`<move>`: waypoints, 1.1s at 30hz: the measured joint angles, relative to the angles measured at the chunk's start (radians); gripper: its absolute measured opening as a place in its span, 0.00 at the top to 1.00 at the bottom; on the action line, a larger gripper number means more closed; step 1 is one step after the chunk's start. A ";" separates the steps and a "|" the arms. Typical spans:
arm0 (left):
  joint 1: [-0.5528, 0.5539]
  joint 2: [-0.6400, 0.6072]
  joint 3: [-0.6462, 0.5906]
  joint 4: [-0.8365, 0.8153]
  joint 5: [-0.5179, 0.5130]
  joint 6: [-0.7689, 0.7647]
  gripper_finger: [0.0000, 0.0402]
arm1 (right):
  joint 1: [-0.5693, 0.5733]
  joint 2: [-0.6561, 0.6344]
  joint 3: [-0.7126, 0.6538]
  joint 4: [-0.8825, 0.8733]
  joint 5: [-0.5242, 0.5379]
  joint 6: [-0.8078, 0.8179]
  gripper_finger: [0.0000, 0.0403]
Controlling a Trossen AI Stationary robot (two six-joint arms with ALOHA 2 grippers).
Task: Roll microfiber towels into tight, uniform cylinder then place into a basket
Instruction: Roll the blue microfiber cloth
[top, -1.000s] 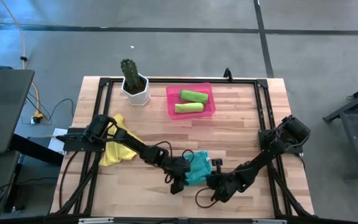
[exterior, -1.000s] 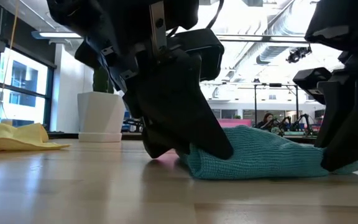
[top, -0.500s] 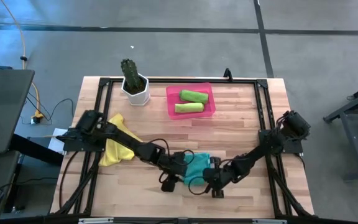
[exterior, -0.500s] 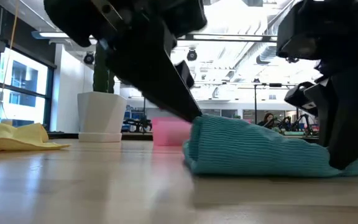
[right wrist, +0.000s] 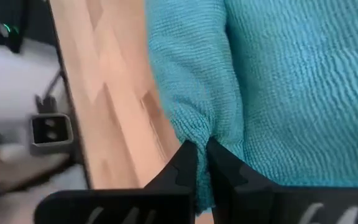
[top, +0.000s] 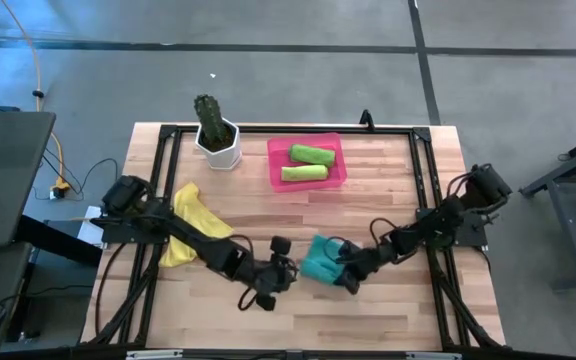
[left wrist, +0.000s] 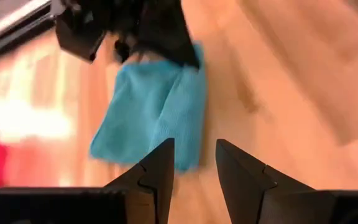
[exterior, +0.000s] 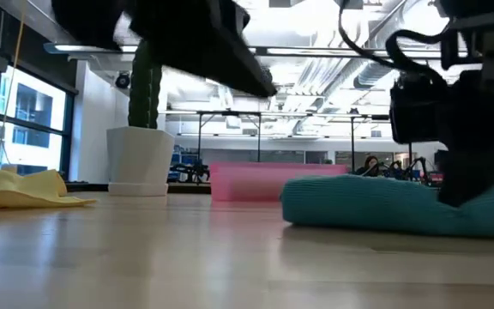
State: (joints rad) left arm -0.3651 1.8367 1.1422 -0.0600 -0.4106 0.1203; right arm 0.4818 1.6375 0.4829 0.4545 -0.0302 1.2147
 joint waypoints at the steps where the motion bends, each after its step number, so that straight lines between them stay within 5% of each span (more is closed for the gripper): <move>1: -0.007 0.012 -0.003 0.002 -0.030 0.026 0.73 | -0.001 -0.003 -0.018 0.027 -0.004 0.045 1.00; 8: -0.008 0.136 -0.002 0.129 -0.077 0.176 0.73 | -0.001 -0.012 -0.057 0.066 -0.007 0.220 0.99; 17: 0.034 0.251 -0.003 0.322 -0.102 0.250 0.73 | 0.001 -0.022 -0.059 0.077 -0.004 0.228 0.99; 24: 0.089 0.253 -0.003 0.332 0.004 0.223 0.73 | 0.001 -0.022 -0.058 0.074 0.001 0.227 0.99; 29: 0.144 0.253 -0.002 0.332 0.174 0.202 0.73 | 0.001 -0.022 -0.058 0.074 0.003 0.226 0.99; 33: 0.184 0.253 -0.002 0.342 0.197 0.134 0.73 | 0.001 -0.022 -0.058 0.077 0.003 0.217 0.99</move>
State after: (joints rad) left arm -0.1806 2.0899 1.1404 0.2819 -0.2132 0.2543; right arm 0.4824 1.6154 0.4244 0.5320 -0.0269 1.4317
